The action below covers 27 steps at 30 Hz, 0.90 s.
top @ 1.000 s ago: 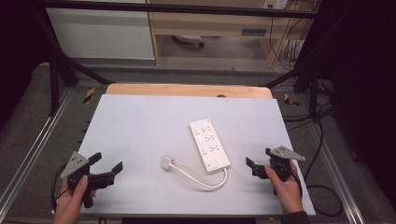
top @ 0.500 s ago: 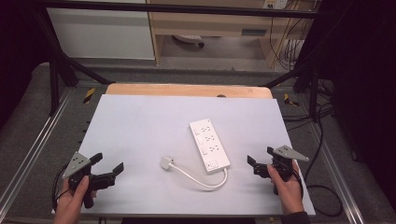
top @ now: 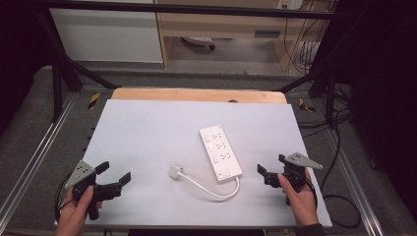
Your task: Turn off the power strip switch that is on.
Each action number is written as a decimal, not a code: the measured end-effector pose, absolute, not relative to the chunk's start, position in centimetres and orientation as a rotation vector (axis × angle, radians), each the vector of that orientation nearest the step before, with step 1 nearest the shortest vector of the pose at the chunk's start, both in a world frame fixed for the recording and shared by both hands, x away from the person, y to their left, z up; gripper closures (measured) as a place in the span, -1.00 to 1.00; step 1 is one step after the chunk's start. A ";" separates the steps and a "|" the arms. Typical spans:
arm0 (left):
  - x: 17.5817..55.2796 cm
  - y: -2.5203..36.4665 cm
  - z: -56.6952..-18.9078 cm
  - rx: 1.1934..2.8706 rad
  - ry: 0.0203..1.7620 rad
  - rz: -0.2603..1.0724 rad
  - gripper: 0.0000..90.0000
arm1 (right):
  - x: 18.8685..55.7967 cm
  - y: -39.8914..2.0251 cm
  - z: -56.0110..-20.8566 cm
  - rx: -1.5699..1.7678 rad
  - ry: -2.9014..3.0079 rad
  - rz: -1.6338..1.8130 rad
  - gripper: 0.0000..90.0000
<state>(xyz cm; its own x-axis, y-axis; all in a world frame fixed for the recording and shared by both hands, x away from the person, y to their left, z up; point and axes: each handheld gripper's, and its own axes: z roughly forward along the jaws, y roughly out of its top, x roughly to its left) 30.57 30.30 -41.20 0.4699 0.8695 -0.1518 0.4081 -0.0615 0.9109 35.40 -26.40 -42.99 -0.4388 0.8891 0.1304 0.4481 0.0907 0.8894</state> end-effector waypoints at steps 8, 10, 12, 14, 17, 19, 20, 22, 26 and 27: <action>30.5 30.3 -41.3 1.676 1.107 0.550 -0.88 | 35.4 -24.8 -41.7 1.252 1.938 1.330 -0.92; 30.5 30.3 -41.3 1.681 1.108 0.550 -0.88 | 35.6 -24.4 -41.2 1.247 1.950 1.341 -0.92; 30.6 30.3 -41.4 1.683 1.112 0.546 -0.88 | 35.8 -24.2 -40.7 1.251 1.957 1.352 -0.92; 30.6 30.3 -41.4 1.681 1.111 0.537 -0.88 | 35.9 -24.1 -40.5 1.249 1.966 1.332 -0.91; 30.6 30.3 -41.4 1.683 1.113 0.540 -0.88 | 36.2 -23.9 -39.6 1.278 1.954 1.300 -0.89; 30.6 30.2 -41.3 1.683 1.109 0.542 -0.88 | 36.4 -23.7 -39.1 1.275 1.955 1.310 -0.89; 30.5 30.1 -41.3 1.690 1.106 0.541 -0.88 | 36.5 -23.7 -38.9 1.264 1.960 1.308 -0.88; 30.5 30.1 -41.4 1.694 1.103 0.542 -0.88 | 36.7 -23.5 -38.5 1.254 1.963 1.323 -0.89; 30.5 30.2 -41.4 1.694 1.104 0.541 -0.88 | 37.0 -23.4 -37.8 1.240 1.960 1.327 -0.91; 30.5 30.2 -41.4 1.695 1.105 0.540 -0.88 | 37.1 -23.4 -37.6 1.235 1.956 1.329 -0.91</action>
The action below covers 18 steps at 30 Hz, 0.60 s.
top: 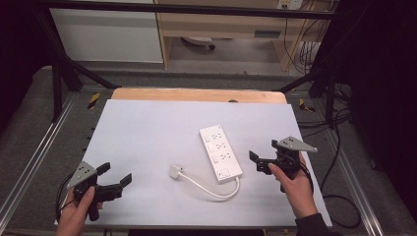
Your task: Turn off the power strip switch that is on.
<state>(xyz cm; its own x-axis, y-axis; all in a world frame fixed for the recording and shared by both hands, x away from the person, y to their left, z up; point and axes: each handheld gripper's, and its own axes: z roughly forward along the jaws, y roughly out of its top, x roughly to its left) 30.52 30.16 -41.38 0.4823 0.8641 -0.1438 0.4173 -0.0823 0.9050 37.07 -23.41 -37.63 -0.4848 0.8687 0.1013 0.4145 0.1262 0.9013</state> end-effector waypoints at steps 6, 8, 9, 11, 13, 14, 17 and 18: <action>30.5 30.3 -41.5 1.703 1.103 0.545 -0.88 | 37.5 -22.8 -36.6 1.195 1.974 1.342 -0.91; 30.5 30.3 -41.5 1.701 1.110 0.548 -0.88 | 37.6 -22.7 -36.5 1.191 1.978 1.343 -0.91; 30.5 30.3 -41.5 1.698 1.111 0.547 -0.88 | 37.7 -22.5 -36.4 1.192 1.980 1.349 -0.91; 30.5 30.2 -41.4 1.699 1.107 0.549 -0.88 | 37.9 -22.3 -36.2 1.186 1.984 1.346 -0.89; 30.5 30.1 -41.4 1.710 1.098 0.548 -0.88 | 38.1 -22.1 -36.0 1.175 1.989 1.345 -0.84; 30.5 30.0 -41.4 1.713 1.098 0.546 -0.88 | 38.2 -22.0 -35.8 1.169 1.995 1.344 -0.82; 30.5 29.9 -41.5 1.715 1.097 0.546 -0.88 | 38.4 -21.6 -35.4 1.152 1.987 1.339 -0.65; 30.5 29.9 -41.5 1.716 1.097 0.545 -0.88 | 38.5 -21.4 -35.2 1.144 1.984 1.339 -0.60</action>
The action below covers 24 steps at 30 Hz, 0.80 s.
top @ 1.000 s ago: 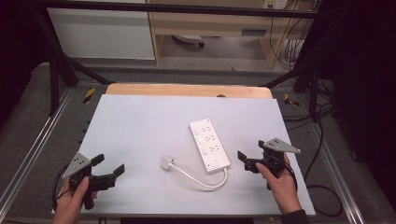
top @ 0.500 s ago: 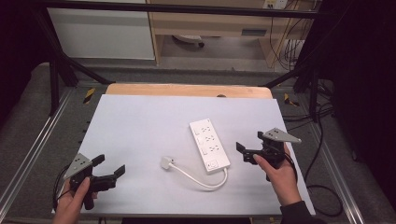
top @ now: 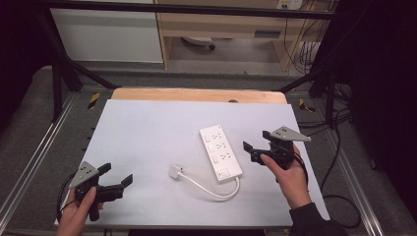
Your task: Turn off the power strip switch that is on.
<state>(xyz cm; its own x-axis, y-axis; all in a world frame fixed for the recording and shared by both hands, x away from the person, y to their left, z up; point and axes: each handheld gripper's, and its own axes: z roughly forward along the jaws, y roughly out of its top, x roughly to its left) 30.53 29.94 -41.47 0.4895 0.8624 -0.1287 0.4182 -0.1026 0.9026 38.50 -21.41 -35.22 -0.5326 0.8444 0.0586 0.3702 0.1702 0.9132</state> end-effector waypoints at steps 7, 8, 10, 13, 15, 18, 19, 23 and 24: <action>30.5 30.1 -41.5 1.710 1.102 0.539 -0.88 | 39.1 -20.6 -34.3 1.087 1.997 1.350 -0.19; 30.5 30.2 -41.5 1.710 1.102 0.540 -0.88 | 39.1 -20.5 -34.2 1.077 1.997 1.347 -0.13; 30.4 30.2 -41.4 1.704 1.099 0.542 -0.88 | 39.2 -20.2 -34.0 1.053 2.009 1.348 -0.01; 30.5 30.1 -41.4 1.702 1.096 0.539 -0.88 | 39.4 -19.7 -33.9 1.020 2.026 1.340 0.21; 30.5 30.0 -41.4 1.704 1.093 0.537 -0.88 | 39.5 -19.4 -33.8 0.997 2.028 1.351 0.35; 30.4 30.1 -41.4 1.706 1.094 0.535 -0.87 | 39.7 -19.1 -33.7 0.974 2.019 1.369 0.53; 30.4 30.1 -41.4 1.703 1.096 0.535 -0.87 | 39.7 -19.0 -33.7 0.972 2.015 1.370 0.57; 30.4 30.2 -41.4 1.699 1.101 0.535 -0.87 | 39.9 -18.6 -33.6 0.954 2.017 1.377 0.74; 30.4 30.2 -41.4 1.700 1.103 0.535 -0.88 | 40.0 -18.6 -33.6 0.948 2.019 1.381 0.78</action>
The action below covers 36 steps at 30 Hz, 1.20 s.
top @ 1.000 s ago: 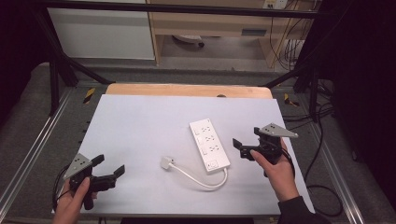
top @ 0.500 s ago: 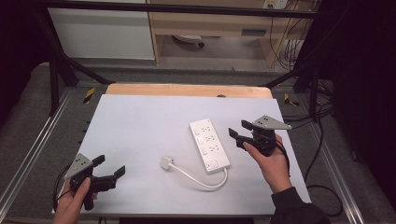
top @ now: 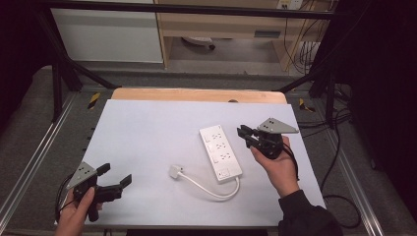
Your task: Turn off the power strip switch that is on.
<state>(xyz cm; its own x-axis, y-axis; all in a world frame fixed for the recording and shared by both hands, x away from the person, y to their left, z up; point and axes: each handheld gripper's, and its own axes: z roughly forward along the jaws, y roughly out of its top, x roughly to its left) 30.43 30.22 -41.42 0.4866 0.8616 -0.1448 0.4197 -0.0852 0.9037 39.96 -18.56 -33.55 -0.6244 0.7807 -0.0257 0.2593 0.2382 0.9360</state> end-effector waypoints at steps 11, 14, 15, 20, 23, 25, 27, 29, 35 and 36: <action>30.5 30.2 -41.5 1.705 1.102 0.537 -0.88 | 40.6 -18.0 -33.3 0.898 2.027 1.413 1.00; 30.5 30.2 -41.5 1.708 1.104 0.537 -0.88 | 40.8 -17.8 -33.4 0.898 2.027 1.408 1.00; 30.5 30.2 -41.5 1.708 1.103 0.536 -0.87 | 40.9 -17.7 -33.4 0.903 2.029 1.409 1.00; 30.5 30.1 -41.5 1.713 1.100 0.539 -0.88 | 41.4 -17.2 -33.6 0.902 2.037 1.404 1.00; 30.5 30.2 -41.5 1.712 1.104 0.537 -0.88 | 41.6 -17.0 -33.7 0.914 2.039 1.414 1.00; 30.5 30.2 -41.5 1.713 1.106 0.540 -0.88 | 41.8 -16.9 -33.7 0.911 2.042 1.414 1.00; 30.5 30.2 -41.5 1.712 1.111 0.546 -0.88 | 41.9 -16.7 -33.7 0.912 2.045 1.418 1.00; 30.5 30.2 -41.5 1.713 1.110 0.547 -0.88 | 42.0 -16.5 -33.7 0.907 2.055 1.411 1.00; 30.5 30.3 -41.5 1.715 1.113 0.550 -0.88 | 42.5 -15.7 -34.0 0.910 2.071 1.415 1.00; 30.5 30.3 -41.5 1.717 1.113 0.551 -0.88 | 42.6 -15.5 -34.0 0.909 2.075 1.418 1.00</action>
